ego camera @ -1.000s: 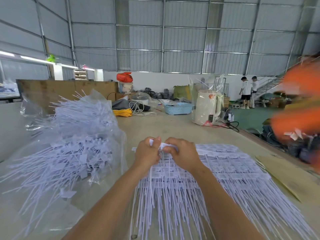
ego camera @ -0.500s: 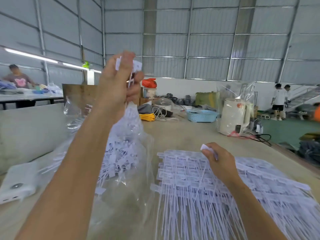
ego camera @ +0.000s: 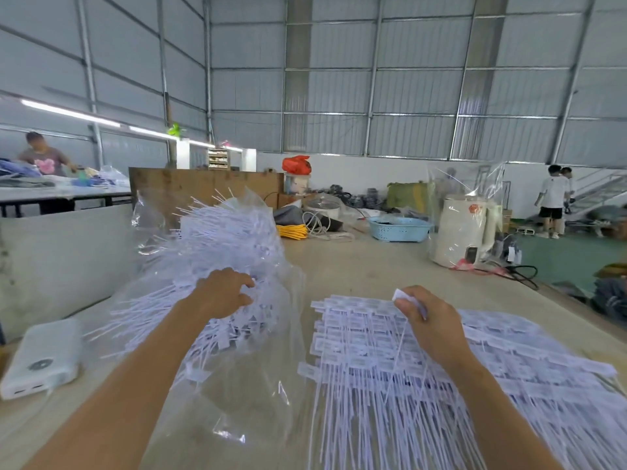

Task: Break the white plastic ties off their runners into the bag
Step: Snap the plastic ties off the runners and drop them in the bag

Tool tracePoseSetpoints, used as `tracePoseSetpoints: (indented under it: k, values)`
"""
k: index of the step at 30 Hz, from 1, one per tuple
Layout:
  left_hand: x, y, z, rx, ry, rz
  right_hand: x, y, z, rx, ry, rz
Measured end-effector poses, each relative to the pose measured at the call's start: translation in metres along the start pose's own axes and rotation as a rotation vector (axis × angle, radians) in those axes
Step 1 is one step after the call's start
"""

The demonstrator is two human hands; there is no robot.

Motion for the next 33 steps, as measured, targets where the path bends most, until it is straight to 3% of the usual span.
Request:
tracePoseSetpoints:
  k: [3,4,6,7,10,13,17,22,27,33]
  values:
    - [0.019,0.026,-0.007,0.039,0.191,0.171,0.004,-0.003,0.001,0.001,-0.023,0.007]
    - [0.025,0.042,-0.01,-0.014,0.333,0.07,0.006,-0.004,0.002,0.009,-0.026,0.025]
    - [0.032,0.081,-0.022,-0.182,0.582,-0.363,0.009,-0.008,0.003,0.031,-0.027,0.058]
    - [0.032,0.105,-0.028,-0.256,0.596,-0.576,0.009,-0.009,0.003,0.041,-0.032,0.064]
    - [0.014,0.174,-0.035,-0.307,0.266,-0.935,0.012,-0.007,0.004,0.06,-0.085,0.078]
    - [-0.016,0.217,-0.032,-0.249,0.038,-0.985,0.014,-0.002,0.003,0.06,-0.141,0.181]
    - [-0.045,0.23,-0.03,-0.176,0.044,-1.272,0.021,0.007,0.006,0.023,-0.215,0.214]
    - [-0.055,0.23,-0.033,-0.151,0.126,-1.416,0.026,0.016,0.013,-0.007,-0.208,0.082]
    - [-0.063,0.229,-0.034,-0.193,0.12,-1.293,0.031,0.026,0.009,0.021,-0.408,-0.107]
    - [-0.065,0.23,-0.031,-0.096,-0.01,-1.315,0.028,0.028,-0.001,0.093,-0.261,0.027]
Point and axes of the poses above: each hand's wrist, its own z-axis towards the middle knuckle, its own x-axis out of the back of the hand, y = z × x, the point moved 1 cm from there along z, towards the middle knuckle, and after that the axes turned 3 degrees about y, right-handed, at the moved point
